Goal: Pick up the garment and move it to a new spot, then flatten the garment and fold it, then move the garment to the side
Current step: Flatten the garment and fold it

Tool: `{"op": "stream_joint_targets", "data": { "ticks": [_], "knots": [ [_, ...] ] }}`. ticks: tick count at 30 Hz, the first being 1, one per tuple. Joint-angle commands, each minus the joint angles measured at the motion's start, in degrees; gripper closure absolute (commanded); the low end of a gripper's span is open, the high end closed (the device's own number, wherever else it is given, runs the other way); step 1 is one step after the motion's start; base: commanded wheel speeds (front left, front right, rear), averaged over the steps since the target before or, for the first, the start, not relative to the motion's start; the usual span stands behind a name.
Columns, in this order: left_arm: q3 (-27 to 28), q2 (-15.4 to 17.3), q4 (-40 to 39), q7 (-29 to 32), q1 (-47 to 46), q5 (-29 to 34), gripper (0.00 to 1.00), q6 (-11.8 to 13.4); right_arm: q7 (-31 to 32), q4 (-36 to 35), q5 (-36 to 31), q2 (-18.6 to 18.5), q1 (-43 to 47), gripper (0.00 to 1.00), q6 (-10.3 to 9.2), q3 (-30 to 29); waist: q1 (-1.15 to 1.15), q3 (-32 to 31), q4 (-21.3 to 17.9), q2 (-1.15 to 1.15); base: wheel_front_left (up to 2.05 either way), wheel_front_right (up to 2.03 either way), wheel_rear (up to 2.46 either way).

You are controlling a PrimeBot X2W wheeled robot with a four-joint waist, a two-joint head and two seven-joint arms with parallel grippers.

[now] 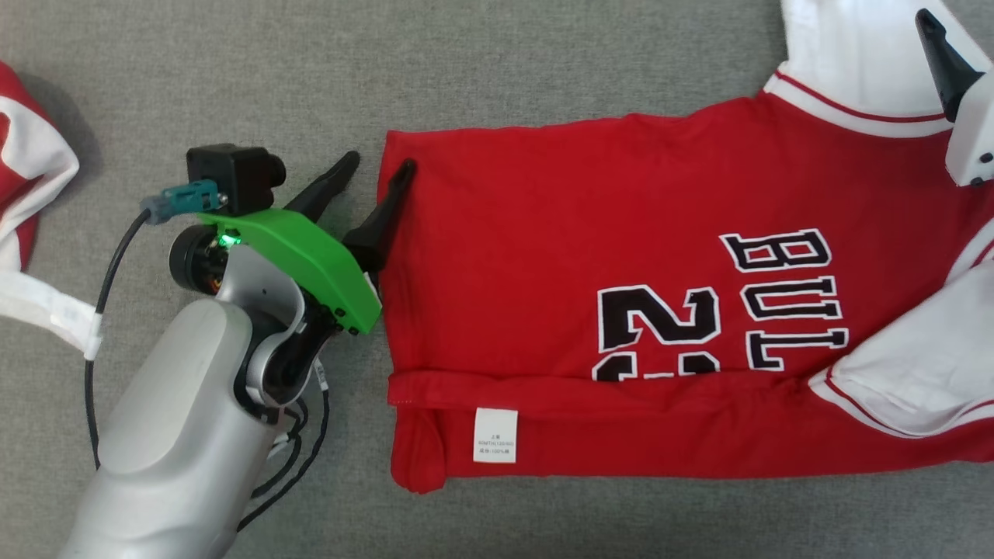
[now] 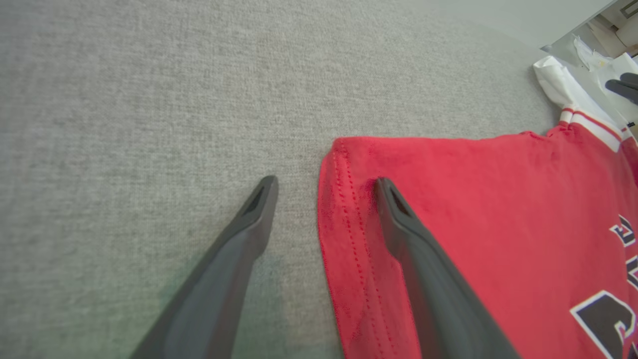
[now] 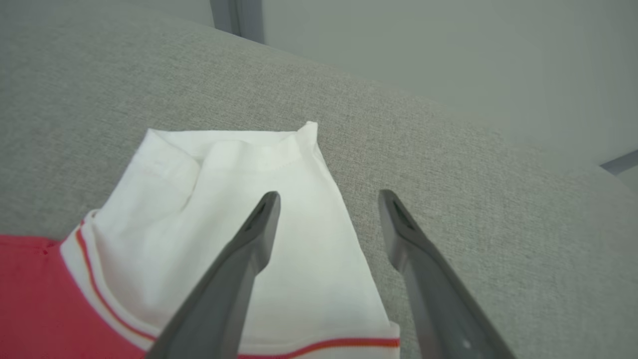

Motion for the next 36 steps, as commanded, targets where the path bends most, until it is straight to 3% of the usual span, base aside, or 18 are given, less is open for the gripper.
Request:
{"op": "stream_joint_targets", "data": {
  "ticks": [1, 8, 16, 18, 19, 21, 29, 36],
  "knots": [
    [-0.5, -0.86, 1.86, -0.35, -2.03, 0.16, 0.0, -0.75, -0.89, 2.26, -1.09, 0.15, -2.16, 0.0, -0.07, 1.23, 0.0, 4.94, 4.45, 0.0, 0.0, 0.0, 0.0],
    [-2.51, -3.21, 8.69, -1.36, -5.39, 0.79, 0.0, -3.3, -3.83, 13.07, -3.26, 0.85, -8.33, 0.0, -0.07, 4.39, 0.0, 5.01, 4.81, 0.0, 0.0, 0.0, 0.0],
    [-6.55, -4.36, 10.79, 0.59, -6.19, -0.24, 0.01, -6.11, -5.14, 20.05, -2.46, 1.57, -11.13, 0.0, -0.04, 7.56, 0.0, 4.44, 4.45, 0.0, 0.0, 0.0, 0.0],
    [-7.36, -4.69, 10.4, 0.6, -6.12, -0.8, 0.4, -6.58, -4.83, 21.34, -1.73, 1.96, -11.43, 0.0, -0.03, 8.21, 0.0, 4.26, 4.35, 0.0, 0.0, 0.0, 0.0],
    [-7.85, -4.72, 10.3, 0.82, -6.18, -1.0, 0.64, -6.74, -4.79, 21.86, -1.42, 2.16, -11.49, 0.44, -0.03, 8.48, 0.0, 4.15, 4.3, 0.0, 0.0, 0.0, 0.0],
    [-8.78, -4.63, 10.08, 0.73, -6.48, -1.02, 1.0, -7.07, -4.8, 23.06, -0.62, 2.62, -11.64, 1.0, -0.04, 8.88, 0.0, 3.92, 4.12, 0.0, 0.0, 0.0, 0.0],
    [-8.95, -3.11, 9.89, -3.28, -7.0, -0.82, 1.0, -7.27, -12.17, 23.1, 2.67, 3.97, -13.32, 1.0, -0.09, 7.84, 0.0, 0.81, 2.5, 0.0, 0.0, 0.0, 0.0],
    [-7.24, -0.89, 8.3, -7.41, -4.6, -0.93, 1.0, -6.82, -18.61, 18.52, 8.68, 3.93, -7.64, 1.0, -0.08, 6.85, 0.0, -6.51, -0.54, 0.0, 0.0, 0.0, 0.0]
  ]
}}
